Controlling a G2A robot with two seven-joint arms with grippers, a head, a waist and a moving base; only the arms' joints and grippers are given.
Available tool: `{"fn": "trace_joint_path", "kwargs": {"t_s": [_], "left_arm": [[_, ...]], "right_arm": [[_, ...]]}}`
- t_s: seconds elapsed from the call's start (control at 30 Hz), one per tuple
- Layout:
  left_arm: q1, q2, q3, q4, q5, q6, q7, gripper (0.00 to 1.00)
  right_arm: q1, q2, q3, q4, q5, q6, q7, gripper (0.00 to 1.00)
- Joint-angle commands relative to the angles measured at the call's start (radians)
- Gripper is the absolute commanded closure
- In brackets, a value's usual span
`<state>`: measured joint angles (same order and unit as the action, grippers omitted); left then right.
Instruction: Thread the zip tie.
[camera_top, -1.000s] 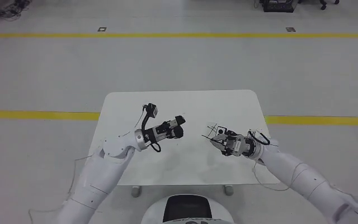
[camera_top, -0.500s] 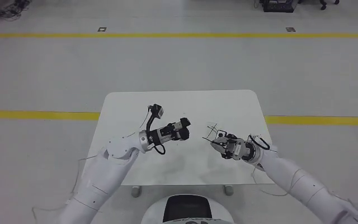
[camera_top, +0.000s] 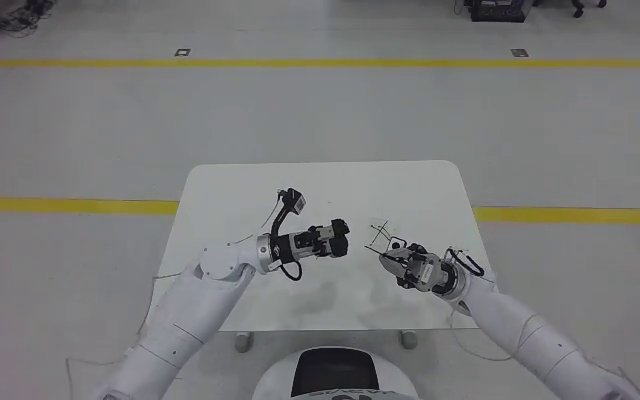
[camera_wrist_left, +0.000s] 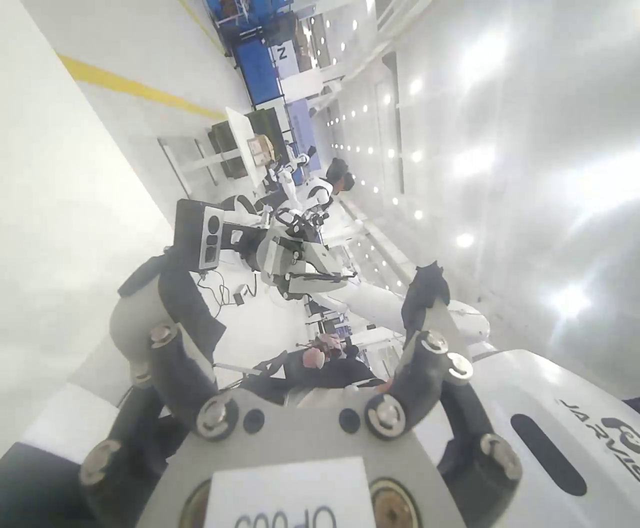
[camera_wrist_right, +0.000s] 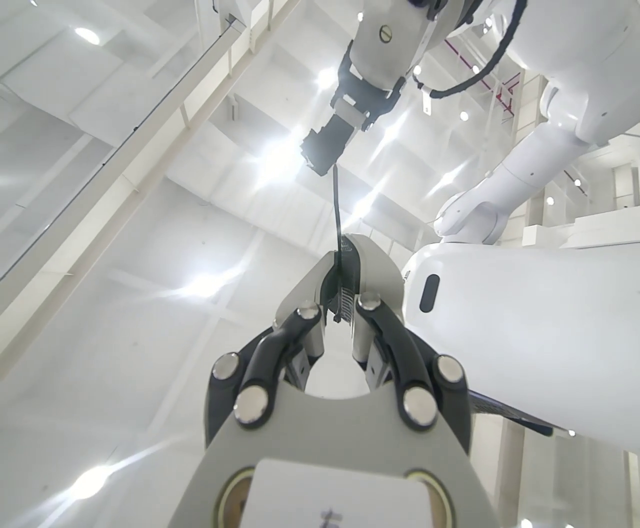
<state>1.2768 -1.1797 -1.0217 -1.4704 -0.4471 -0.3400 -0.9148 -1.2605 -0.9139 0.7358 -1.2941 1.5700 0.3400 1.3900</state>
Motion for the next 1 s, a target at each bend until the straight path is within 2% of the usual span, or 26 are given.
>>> {"fn": "trace_joint_path", "kwargs": {"t_s": [0.0,0.1,0.13,0.23,0.33,0.57,0.63,0.7,0.83,0.97], "left_arm": [[0.0,0.0,0.003,-0.003,0.005,0.001,0.005,0.0],[-0.006,-0.001,0.015,-0.016,-0.016,0.0,-0.034,0.0],[-0.008,-0.002,0.011,-0.011,-0.056,0.0,-0.064,0.0],[-0.024,-0.002,0.003,0.016,-0.072,0.0,-0.103,0.0],[-0.039,-0.006,0.002,0.021,-0.108,0.0,-0.147,0.0],[-0.039,-0.006,0.002,0.021,-0.108,0.0,-0.147,0.0],[-0.034,-0.007,0.014,0.011,-0.1,0.012,-0.124,0.0],[-0.031,-0.009,0.024,0.008,-0.126,0.018,-0.129,0.0],[-0.034,-0.013,0.044,0.021,-0.218,0.018,-0.179,0.0],[-0.037,-0.013,0.042,0.026,-0.21,0.011,-0.174,0.0]], "right_arm": [[0.0,0.0,0.0,0.0,0.0,0.0,0.0,1.0],[-0.02,-0.007,0.005,-0.018,0.0,0.0,0.0,1.0],[-0.028,-0.012,0.014,-0.014,0.0,0.0,0.0,1.0],[-0.042,-0.023,0.015,-0.012,0.0,0.0,0.0,1.0],[-0.048,-0.032,0.009,-0.01,0.0,0.0,0.0,1.0],[-0.048,-0.032,0.009,-0.01,0.0,0.0,0.0,1.0],[-0.06,-0.036,0.015,-0.029,0.0,0.0,-0.03,1.0],[-0.069,-0.04,0.021,-0.03,0.0,0.0,-0.025,1.0],[-0.076,-0.053,0.024,-0.017,0.0,0.0,0.0,1.0],[-0.076,-0.054,0.024,-0.016,0.0,0.0,0.0,1.0]]}}
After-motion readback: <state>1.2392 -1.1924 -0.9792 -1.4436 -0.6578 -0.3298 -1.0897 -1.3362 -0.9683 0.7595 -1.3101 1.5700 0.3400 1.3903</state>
